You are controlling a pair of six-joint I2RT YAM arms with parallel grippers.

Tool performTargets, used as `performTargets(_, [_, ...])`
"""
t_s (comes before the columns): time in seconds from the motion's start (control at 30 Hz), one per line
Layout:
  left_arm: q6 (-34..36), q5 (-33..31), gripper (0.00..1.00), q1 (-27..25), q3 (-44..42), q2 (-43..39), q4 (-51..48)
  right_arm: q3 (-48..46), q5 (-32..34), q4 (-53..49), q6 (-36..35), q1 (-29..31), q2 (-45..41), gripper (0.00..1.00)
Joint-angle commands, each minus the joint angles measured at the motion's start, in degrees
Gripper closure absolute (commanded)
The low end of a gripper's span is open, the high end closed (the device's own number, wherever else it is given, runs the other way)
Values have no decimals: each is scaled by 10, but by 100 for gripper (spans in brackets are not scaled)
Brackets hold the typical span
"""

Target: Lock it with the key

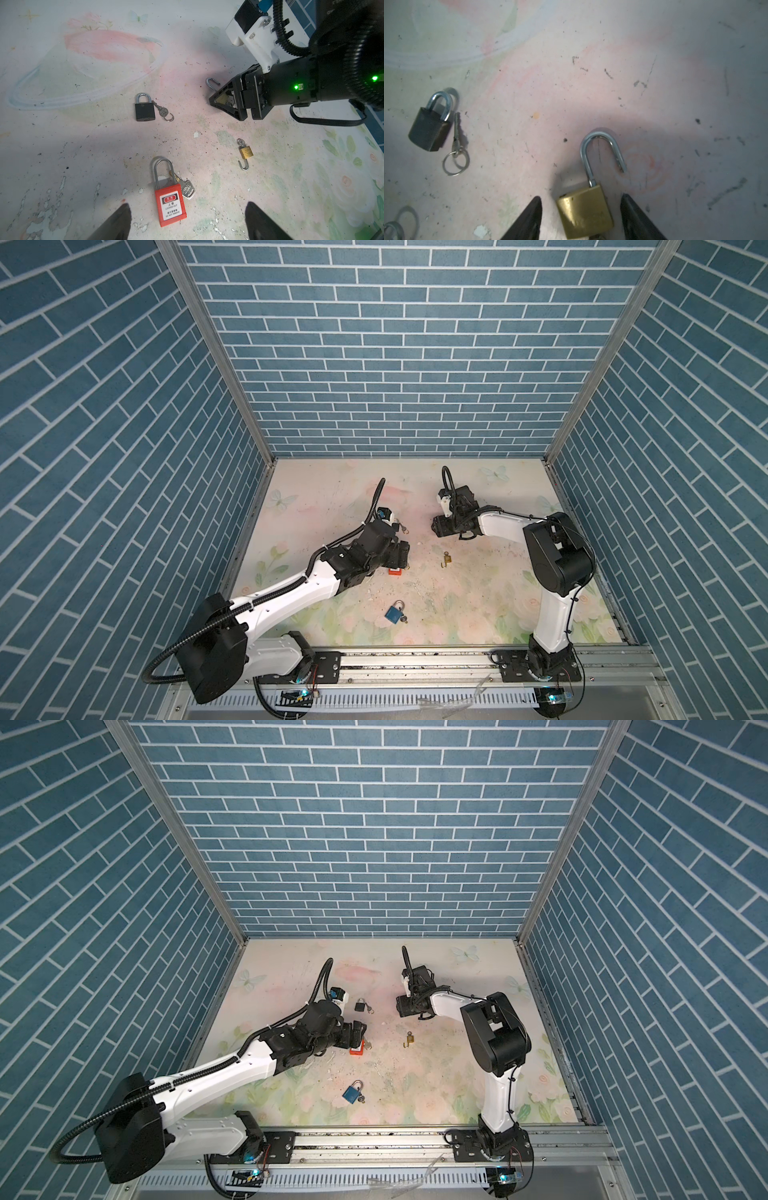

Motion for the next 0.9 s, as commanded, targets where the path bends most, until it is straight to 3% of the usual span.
performTargets(0.0, [-3,-8,13,0,-7,-11,9,10,7,-28,-21,5,19,43])
performTargets(0.27, [-5,-9,13,1,-7,-14,10,0,13,-39,-5,27,11,49])
performTargets(0.57, [-6,-7,13,0,-2,-15,5,-6,39,-43,72,39,17,66])
performTargets(0.87, [-7,-8,13,1,1,-18,2,24,79,-85,114,61,36,69])
